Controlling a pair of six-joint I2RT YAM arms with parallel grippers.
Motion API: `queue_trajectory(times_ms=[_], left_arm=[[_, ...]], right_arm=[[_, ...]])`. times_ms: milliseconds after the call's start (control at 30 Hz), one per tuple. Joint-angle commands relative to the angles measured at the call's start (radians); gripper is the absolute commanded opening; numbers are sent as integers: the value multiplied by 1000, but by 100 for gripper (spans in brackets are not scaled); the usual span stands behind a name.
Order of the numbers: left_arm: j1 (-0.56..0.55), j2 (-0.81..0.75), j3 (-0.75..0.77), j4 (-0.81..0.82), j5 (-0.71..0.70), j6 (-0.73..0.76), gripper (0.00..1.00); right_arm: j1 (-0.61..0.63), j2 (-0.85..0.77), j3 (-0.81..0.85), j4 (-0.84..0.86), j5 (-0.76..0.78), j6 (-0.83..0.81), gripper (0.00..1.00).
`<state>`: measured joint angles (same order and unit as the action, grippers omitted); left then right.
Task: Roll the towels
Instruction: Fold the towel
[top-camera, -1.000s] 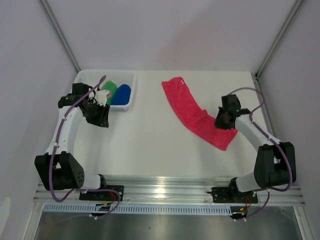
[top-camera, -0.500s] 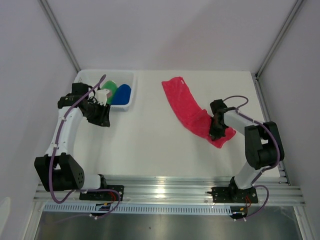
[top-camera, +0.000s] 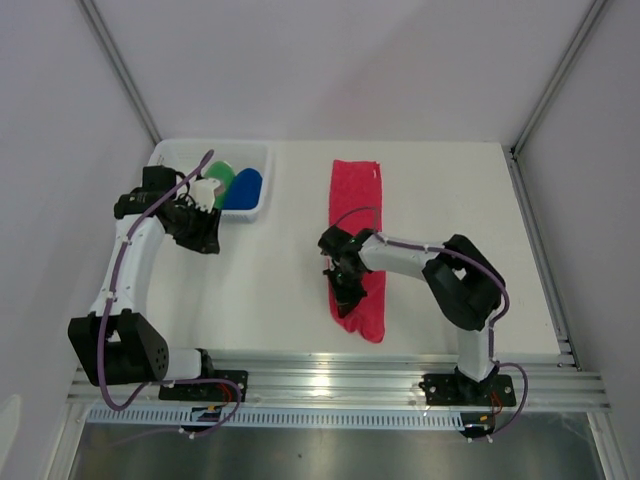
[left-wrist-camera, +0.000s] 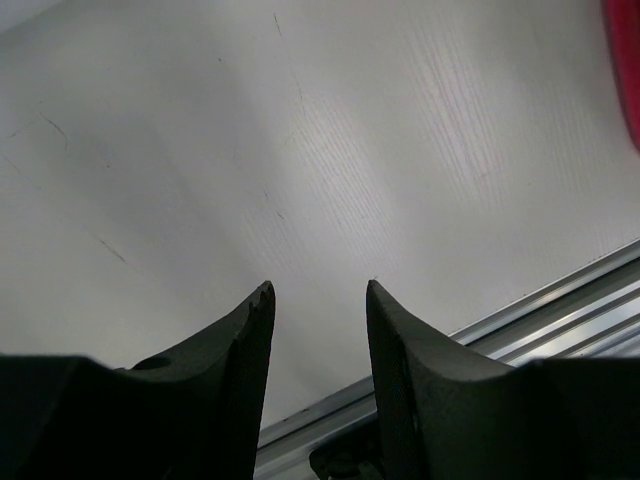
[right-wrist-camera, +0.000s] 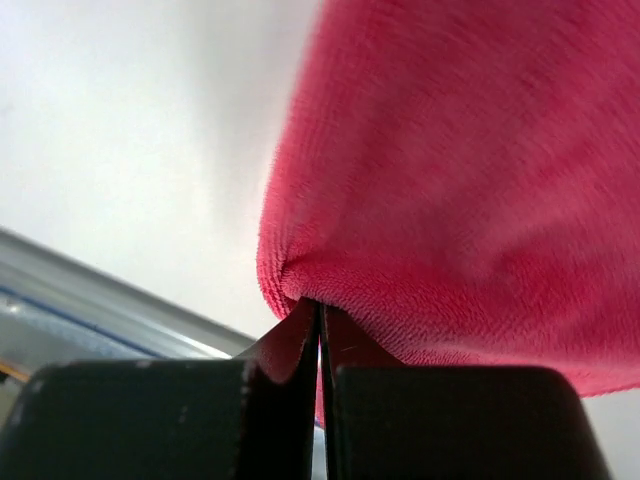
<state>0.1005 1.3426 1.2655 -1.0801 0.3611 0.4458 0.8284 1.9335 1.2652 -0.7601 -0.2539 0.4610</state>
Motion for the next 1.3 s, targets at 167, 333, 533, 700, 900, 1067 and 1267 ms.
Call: queue_trajectory(times_ms=[167, 333, 533, 700, 900, 1067, 1267], left_arm=[[-31, 0, 5, -21, 88, 76, 45], [-189, 12, 31, -64, 151, 140, 47], [-355, -19, 54, -98, 305, 246, 53], [-533, -83, -24, -66, 329, 394, 53], [-897, -221, -268, -34, 152, 736, 58], [-1047, -261, -417, 213, 92, 852, 64], [-1219, -166, -594, 566, 45, 765, 64]], right_arm=[[184, 55, 68, -18, -93, 25, 5], [164, -36, 225, -62, -15, -37, 30], [102, -243, 202, -9, -15, -41, 47], [-84, -502, -185, -21, 42, 160, 44], [-170, -711, -533, 118, -11, 292, 46], [-157, -740, -685, 249, -51, 364, 47], [-120, -785, -788, 361, -54, 419, 48]])
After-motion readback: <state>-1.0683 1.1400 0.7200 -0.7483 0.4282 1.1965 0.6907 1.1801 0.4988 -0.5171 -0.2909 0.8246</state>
